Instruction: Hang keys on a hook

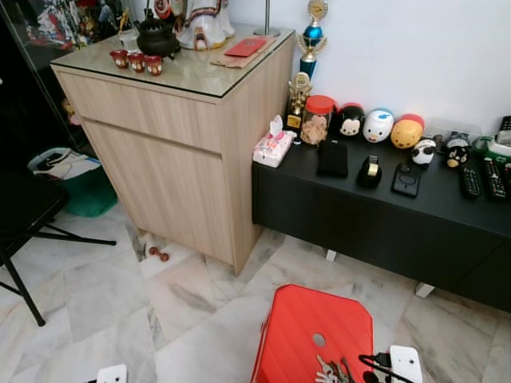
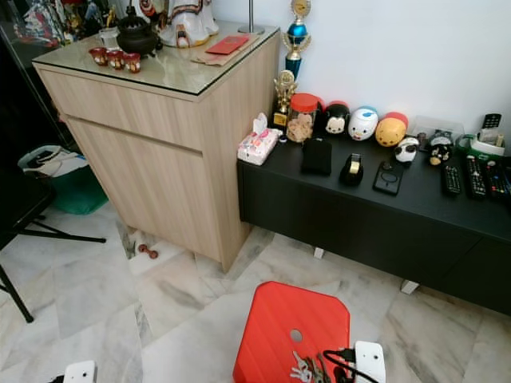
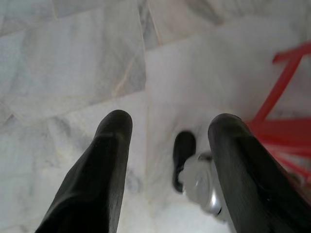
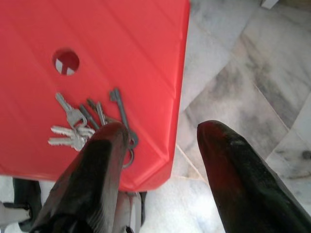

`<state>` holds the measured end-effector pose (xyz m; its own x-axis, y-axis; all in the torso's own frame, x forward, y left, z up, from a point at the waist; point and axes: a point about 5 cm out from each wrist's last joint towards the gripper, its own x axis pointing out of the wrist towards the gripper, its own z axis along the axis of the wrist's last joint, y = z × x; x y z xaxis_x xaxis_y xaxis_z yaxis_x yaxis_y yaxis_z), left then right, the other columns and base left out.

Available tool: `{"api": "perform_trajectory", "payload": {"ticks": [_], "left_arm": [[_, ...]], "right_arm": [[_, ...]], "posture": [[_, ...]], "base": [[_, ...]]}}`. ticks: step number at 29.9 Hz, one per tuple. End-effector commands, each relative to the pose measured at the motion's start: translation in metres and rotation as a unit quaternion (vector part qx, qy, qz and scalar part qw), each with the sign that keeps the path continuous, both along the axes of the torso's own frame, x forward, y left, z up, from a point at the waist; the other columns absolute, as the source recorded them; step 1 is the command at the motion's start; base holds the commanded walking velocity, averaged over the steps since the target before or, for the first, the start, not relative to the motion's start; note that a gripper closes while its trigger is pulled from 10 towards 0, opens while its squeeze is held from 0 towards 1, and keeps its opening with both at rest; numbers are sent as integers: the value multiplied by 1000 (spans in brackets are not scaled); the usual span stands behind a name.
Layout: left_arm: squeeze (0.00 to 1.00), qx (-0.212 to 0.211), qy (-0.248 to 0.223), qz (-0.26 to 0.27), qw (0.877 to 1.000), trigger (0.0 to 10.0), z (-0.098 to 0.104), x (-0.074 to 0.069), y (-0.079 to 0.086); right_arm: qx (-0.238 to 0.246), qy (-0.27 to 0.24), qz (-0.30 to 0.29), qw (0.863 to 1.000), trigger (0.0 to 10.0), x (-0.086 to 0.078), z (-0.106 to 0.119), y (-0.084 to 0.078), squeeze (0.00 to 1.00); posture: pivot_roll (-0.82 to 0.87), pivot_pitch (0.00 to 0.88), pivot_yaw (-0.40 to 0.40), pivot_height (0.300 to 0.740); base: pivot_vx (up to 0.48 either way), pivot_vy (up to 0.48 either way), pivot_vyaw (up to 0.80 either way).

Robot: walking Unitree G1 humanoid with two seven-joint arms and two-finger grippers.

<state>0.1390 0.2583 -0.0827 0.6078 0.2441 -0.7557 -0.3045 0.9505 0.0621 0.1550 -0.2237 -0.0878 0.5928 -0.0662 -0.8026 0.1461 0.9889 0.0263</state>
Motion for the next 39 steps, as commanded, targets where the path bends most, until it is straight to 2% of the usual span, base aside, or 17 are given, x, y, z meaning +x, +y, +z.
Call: {"api": "perform_trajectory", "payload": {"ticks": [1,7,8,9,10,12,16,17,18,19,20,21,24,27,29,33,39], "left_arm": [[0,1,-15,8,1000,10000,1,-2,0],[0,16,-41,-9,999,10000,5,2,1],[0,46,-108,-38,992,10000,26,42,2],[0,67,-159,-58,983,10000,44,71,2],[0,85,-227,-86,966,10000,70,102,-1],[0,95,-235,-100,962,10000,73,104,-1],[0,98,-247,-113,957,10000,75,104,-2],[0,245,-263,-180,916,10000,93,110,2],[0,334,-314,-241,856,10000,108,112,-10],[0,250,-321,-208,890,10000,103,110,-20],[0,250,-321,-208,890,10000,103,110,-20],[0,120,-333,-156,922,10000,94,104,-30],[0,106,-359,-139,917,10000,100,92,-31],[0,105,-353,-133,920,10000,96,83,-33],[0,114,-344,-131,923,10000,93,80,-36],[0,98,-340,-119,928,10000,93,78,-35],[0,93,-345,-115,927,10000,101,85,-33]], "right_arm": [[7,-17,-2,1000,10000,0,1,1,0],[9,-43,-13,999,10000,3,4,0,0],[10,-58,-15,998,10000,9,7,1,0],[11,-69,-16,997,10000,14,9,2,0],[8,-153,14,988,10000,58,32,16,0],[6,-194,28,981,10000,76,45,23,0],[21,-230,31,972,10000,83,52,26,0],[22,-233,40,971,10000,83,53,28,0],[21,-238,56,970,10000,82,53,29,0],[19,-242,62,968,10000,81,53,30,0],[19,-242,62,968,10000,81,53,30,0],[18,-248,65,966,10000,80,54,29,0],[6,-291,48,956,10000,77,61,20,0],[6,-322,51,945,10000,75,68,19,0],[8,-321,56,945,10000,73,68,20,0],[6,-310,54,949,10000,70,64,19,0],[1,-308,46,950,10000,73,67,18,0]], "posture": [[-17,0,-26,740],[-25,0,-22,740],[-21,0,-22,740],[-19,0,-22,740],[-17,0,-23,740],[-17,0,-24,740],[-18,0,-23,740],[-18,0,-22,740],[-22,0,-22,740],[-22,0,-22,740],[-22,0,-22,740],[-22,0,-23,740],[-24,0,-26,740],[-22,0,-30,740],[-19,0,-36,740],[-19,0,-40,740],[-25,0,-37,740]], "base": [[0,0,0],[0,0,0],[0,0,0],[0,0,0],[0,0,0],[0,0,0],[0,0,0],[0,0,0],[0,0,0],[0,0,0],[0,0,0],[0,0,0],[0,0,0],[0,0,0],[0,0,0],[0,0,0],[0,0,0]]}}
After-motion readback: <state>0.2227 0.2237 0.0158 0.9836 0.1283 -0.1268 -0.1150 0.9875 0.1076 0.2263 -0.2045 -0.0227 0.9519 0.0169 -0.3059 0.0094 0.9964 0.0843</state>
